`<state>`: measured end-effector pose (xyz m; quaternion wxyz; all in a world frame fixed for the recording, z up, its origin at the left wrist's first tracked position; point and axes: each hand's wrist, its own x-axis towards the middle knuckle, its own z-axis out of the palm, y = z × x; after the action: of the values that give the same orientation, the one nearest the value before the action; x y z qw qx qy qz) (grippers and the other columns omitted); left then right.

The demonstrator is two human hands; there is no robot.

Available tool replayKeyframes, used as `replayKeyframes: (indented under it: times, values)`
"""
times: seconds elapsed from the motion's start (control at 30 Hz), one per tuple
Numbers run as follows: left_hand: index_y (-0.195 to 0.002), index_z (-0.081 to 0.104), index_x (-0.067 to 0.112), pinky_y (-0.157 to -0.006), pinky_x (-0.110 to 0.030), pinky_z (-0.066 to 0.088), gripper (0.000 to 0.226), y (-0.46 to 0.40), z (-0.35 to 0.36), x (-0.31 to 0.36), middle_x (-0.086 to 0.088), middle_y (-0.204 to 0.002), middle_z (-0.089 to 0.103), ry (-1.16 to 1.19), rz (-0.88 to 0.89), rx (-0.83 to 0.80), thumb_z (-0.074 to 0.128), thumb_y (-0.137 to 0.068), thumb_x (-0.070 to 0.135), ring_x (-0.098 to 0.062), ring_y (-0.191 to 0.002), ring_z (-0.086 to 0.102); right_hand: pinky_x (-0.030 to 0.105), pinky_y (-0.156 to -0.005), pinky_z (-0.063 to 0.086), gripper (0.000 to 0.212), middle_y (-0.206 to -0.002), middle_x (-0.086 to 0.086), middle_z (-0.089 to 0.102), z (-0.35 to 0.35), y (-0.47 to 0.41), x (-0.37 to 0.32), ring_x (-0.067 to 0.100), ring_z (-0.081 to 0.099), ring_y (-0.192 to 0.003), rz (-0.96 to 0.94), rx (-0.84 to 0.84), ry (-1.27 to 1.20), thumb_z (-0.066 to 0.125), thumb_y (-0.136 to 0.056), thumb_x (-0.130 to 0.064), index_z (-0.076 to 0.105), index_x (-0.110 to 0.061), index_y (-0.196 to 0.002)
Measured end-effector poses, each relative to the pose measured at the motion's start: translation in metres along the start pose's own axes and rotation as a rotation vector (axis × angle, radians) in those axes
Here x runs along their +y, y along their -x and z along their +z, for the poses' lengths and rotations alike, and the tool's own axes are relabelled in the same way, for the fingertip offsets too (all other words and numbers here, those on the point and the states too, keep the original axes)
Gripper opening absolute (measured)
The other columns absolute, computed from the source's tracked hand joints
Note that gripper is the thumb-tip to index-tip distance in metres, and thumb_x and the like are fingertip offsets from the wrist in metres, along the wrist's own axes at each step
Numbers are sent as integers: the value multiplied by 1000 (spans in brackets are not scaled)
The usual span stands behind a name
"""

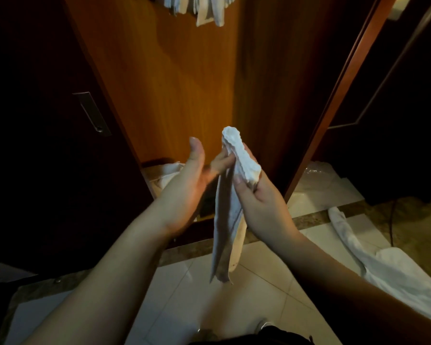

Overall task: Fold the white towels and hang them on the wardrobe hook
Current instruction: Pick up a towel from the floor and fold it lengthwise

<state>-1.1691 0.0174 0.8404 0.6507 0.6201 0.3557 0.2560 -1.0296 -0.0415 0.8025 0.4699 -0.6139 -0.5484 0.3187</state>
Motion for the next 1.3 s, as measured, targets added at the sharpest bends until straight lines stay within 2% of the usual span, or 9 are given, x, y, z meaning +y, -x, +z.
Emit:
replayKeyframes:
  times: [0.13, 0.27, 0.37, 0.6, 0.8, 0.9, 0.97, 1.07, 1.3]
  values:
    - [-124, 68, 16, -112, -41, 36, 87, -2, -7, 2, 3, -132, 66, 123, 97, 121, 10, -92, 71, -11, -129, 56, 16, -95, 50, 60, -130, -11, 62, -20, -11, -6, -1, 59, -117, 21, -79, -128, 42, -97, -48, 36, -28, -153]
    - [-125, 62, 25, -110, -51, 41, 72, -19, -18, -4, -1, -129, 64, 56, 143, 409, 61, -73, 74, -23, -127, 55, 26, -90, 55, 43, -102, -13, 75, -36, -22, -15, 7, 71, -102, 22, -125, -321, 46, -87, -54, 60, -27, -118]
    - [-117, 66, 28, -101, -44, 46, 82, -27, -26, -13, -2, -119, 70, 132, 81, 233, 84, -49, 70, -27, -119, 61, 47, -103, 51, 48, -112, 0, 75, -46, -35, -29, 20, 70, -110, 39, -125, -468, 53, -83, -61, 64, -25, -112]
    - [-109, 68, 7, -74, -21, 55, 98, -26, -18, -21, -2, -100, 77, 96, 24, -42, 95, -32, 62, -14, -94, 73, 46, -102, 52, 54, -128, 16, 67, -69, -62, -56, 30, 64, -121, 28, -215, -712, 45, -94, -45, 56, -6, -130]
    - [-102, 72, 4, -77, -28, 59, 22, -21, 5, -4, -10, -105, 76, 214, 39, -65, 71, -85, 16, -22, -96, 73, 46, -102, 51, 68, -138, 13, 62, -93, -90, -56, 32, 61, -125, 193, -215, -837, 32, -98, -62, 54, -15, -141]
    - [-95, 75, 5, -73, -35, 62, 20, -27, 9, 18, -14, -97, 76, 328, 35, -53, 67, -81, 17, -26, -86, 74, 26, -75, 59, 63, -98, 7, 78, -83, -92, -33, 15, 75, -87, 324, -22, -855, 29, -106, -52, 79, -13, -97]
    - [-103, 70, 4, -69, -35, 61, 25, -34, 5, 36, -13, -95, 76, 374, 33, -20, 70, -82, 18, -25, -86, 75, 20, -55, 54, 50, -77, 7, 76, -66, -81, -13, 11, 69, -61, 426, -12, -630, 32, -110, -25, 69, -14, -78]
    - [-122, 62, 5, -79, -40, 59, 53, -44, -9, 59, -12, -105, 75, 387, 34, 76, 71, -75, 28, -26, -97, 73, 30, -64, 51, 49, -75, 16, 72, -49, -61, 3, 22, 65, -69, 671, -230, -568, 48, -96, -38, 72, -5, -68]
    - [-106, 65, 10, -68, -31, 57, 17, -56, -35, 87, -1, -82, 76, 352, 21, 273, 65, -93, 22, -16, -78, 74, 47, -103, 50, 50, -123, 4, 72, -39, -65, 9, 25, 64, -120, 398, -308, -737, 40, -93, -60, 62, -31, -127]
